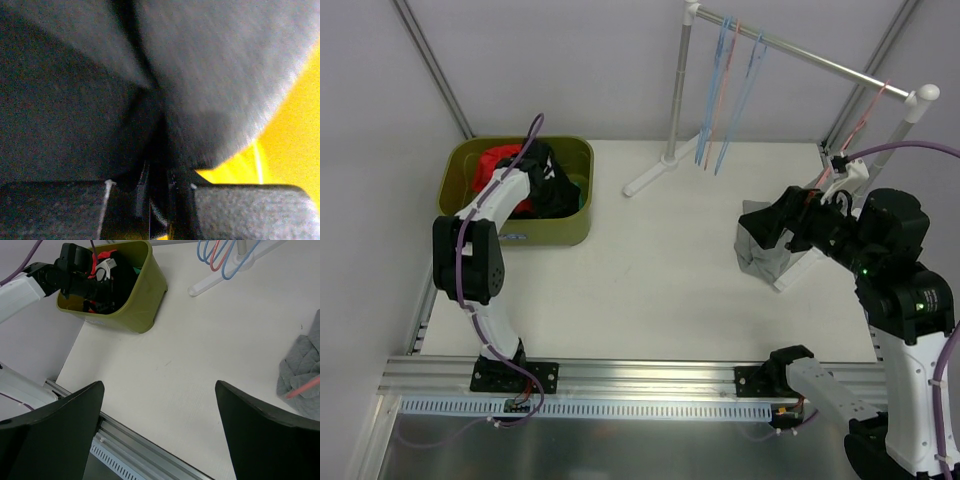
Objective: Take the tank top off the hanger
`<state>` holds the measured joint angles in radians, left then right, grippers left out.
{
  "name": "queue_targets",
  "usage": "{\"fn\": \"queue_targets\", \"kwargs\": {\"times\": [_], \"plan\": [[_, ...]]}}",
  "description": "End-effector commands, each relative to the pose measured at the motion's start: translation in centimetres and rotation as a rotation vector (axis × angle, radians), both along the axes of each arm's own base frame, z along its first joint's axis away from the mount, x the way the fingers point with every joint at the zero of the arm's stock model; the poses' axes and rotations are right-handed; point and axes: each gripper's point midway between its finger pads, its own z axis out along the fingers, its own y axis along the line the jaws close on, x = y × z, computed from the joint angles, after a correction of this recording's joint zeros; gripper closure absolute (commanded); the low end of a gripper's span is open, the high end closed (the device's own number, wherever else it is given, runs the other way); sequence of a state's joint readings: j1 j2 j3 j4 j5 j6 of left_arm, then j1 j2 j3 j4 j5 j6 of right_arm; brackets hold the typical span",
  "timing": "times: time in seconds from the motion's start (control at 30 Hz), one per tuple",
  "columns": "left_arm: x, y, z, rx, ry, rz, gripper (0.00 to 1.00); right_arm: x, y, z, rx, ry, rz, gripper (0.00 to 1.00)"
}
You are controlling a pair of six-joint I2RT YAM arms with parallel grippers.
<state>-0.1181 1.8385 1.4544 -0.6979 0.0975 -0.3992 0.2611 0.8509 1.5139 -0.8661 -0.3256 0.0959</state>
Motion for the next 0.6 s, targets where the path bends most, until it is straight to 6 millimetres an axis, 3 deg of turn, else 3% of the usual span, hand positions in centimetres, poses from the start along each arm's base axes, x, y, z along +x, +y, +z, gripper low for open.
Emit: {"fn": "queue_targets", "kwargs": {"times": [0.0, 0.03, 0.07, 0.1, 0.13, 0.17, 0.23, 0.27, 0.33, 0.37, 0.43, 0.47, 0.5, 0.53, 0.57], "plan": [[1.4, -0.3, 4.9, -0.018, -0.136, -0.035, 1.00, 0.9, -0.3, 1.8, 0.009, -0.055, -0.029, 0.01], [1.3, -0.2, 6.0, -0.013, -0.146, -0.034, 1.00, 0.9, -0.3, 2.0, 0.011, -0.056, -0.035, 0.01], [2.0, -0.1, 8.8, -0.012, -0.217, -0.035, 0.99, 1.2, -0.5, 2.0, 0.012, -0.053, -0.048, 0.01], [2.1, 0.0, 10.3, -0.009, -0.249, -0.035, 0.82, 1.3, -0.5, 2.6, 0.015, -0.064, -0.053, 0.00], [1.9, 0.0, 11.7, -0.011, -0.267, -0.037, 0.70, 1.3, -0.6, 2.9, 0.019, -0.068, -0.060, 0.01], [2.1, -0.1, 15.0, -0.018, -0.347, -0.044, 0.63, 1.5, -0.8, 3.2, 0.020, -0.073, -0.078, 0.01], [1.9, -0.1, 18.1, -0.023, -0.419, -0.051, 0.31, 1.6, -1.4, 4.5, 0.022, -0.110, -0.108, 0.01], [1.3, 0.1, 20.9, -0.022, -0.482, -0.054, 0.04, 1.9, -2.1, 4.8, 0.009, -0.125, -0.151, 0.00], [0.4, -0.1, 23.6, -0.040, -0.544, -0.062, 0.01, 2.1, -3.5, 6.0, -0.015, -0.169, -0.223, 0.01], [-0.8, -0.2, 26.2, -0.058, -0.606, -0.076, 0.01, 2.6, -5.1, 6.3, -0.035, -0.183, -0.310, 0.01], [-2.6, -1.2, 28.8, -0.115, -0.667, -0.115, 0.01, 3.3, -6.9, 6.6, -0.075, -0.197, -0.410, 0.01], [-4.2, -1.4, 30.7, -0.139, -0.721, -0.129, 0.01, 3.5, -9.1, 6.5, -0.108, -0.182, -0.525, 0.01], [-5.0, -1.7, 31.5, -0.156, -0.740, -0.147, 0.01, 3.7, -10.4, 6.2, -0.135, -0.153, -0.596, 0.01], [-5.6, -2.2, 31.8, -0.182, -0.747, -0.176, 0.01, 4.6, -12.0, 3.7, -0.204, -0.028, -0.684, 0.01], [-6.7, -2.3, 32.7, -0.192, -0.775, -0.193, 0.01, 4.7, -13.6, 4.5, -0.231, -0.022, -0.771, 0.00]]}}
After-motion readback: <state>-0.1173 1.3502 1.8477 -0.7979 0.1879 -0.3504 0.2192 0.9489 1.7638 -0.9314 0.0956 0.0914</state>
